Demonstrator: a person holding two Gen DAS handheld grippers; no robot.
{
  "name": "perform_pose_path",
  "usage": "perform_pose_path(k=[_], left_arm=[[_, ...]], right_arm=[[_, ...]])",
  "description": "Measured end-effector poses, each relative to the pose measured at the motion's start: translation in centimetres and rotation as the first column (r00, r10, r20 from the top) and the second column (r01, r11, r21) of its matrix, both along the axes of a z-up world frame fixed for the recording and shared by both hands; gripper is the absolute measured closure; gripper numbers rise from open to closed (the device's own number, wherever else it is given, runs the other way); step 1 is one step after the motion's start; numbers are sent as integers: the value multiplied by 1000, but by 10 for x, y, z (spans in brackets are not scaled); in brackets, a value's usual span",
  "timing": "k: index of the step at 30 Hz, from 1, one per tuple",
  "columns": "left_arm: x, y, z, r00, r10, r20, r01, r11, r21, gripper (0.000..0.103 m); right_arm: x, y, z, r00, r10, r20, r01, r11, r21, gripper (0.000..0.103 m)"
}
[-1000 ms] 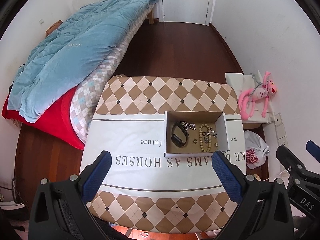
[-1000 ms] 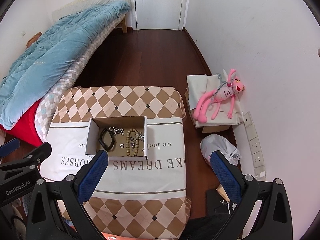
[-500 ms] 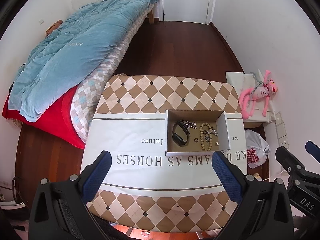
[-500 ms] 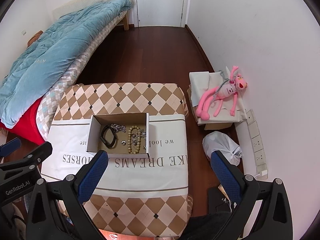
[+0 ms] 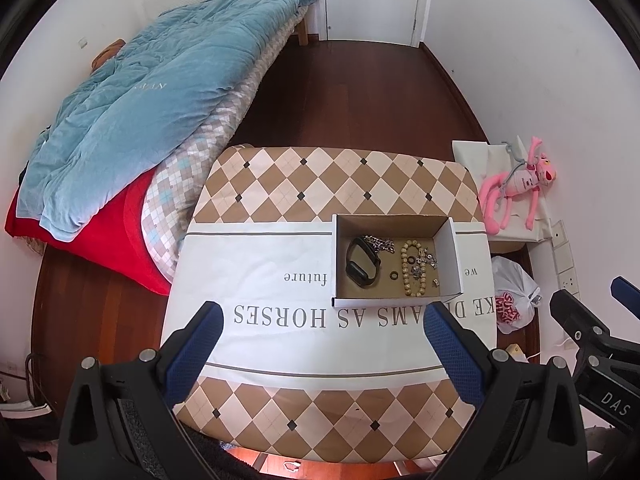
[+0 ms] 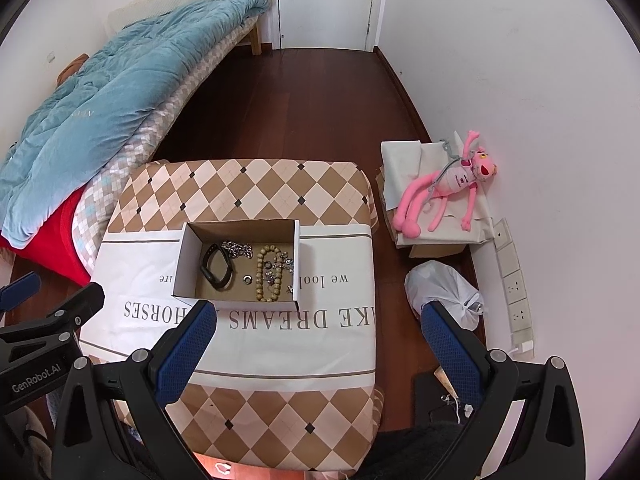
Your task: Organize jewelry
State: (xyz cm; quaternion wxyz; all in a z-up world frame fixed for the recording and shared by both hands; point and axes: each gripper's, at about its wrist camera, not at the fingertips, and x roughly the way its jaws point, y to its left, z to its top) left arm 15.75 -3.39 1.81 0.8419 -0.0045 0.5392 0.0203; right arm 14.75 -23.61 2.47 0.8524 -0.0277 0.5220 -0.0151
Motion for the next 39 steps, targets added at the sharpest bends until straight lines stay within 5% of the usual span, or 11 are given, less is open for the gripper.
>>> perform_pose_path(k=[39], left_arm=[[-5, 4, -2, 1000, -2, -3, 2, 1000, -1, 1]], right_arm=[[0, 2, -1, 1000, 14, -6, -14, 1000, -5, 0]])
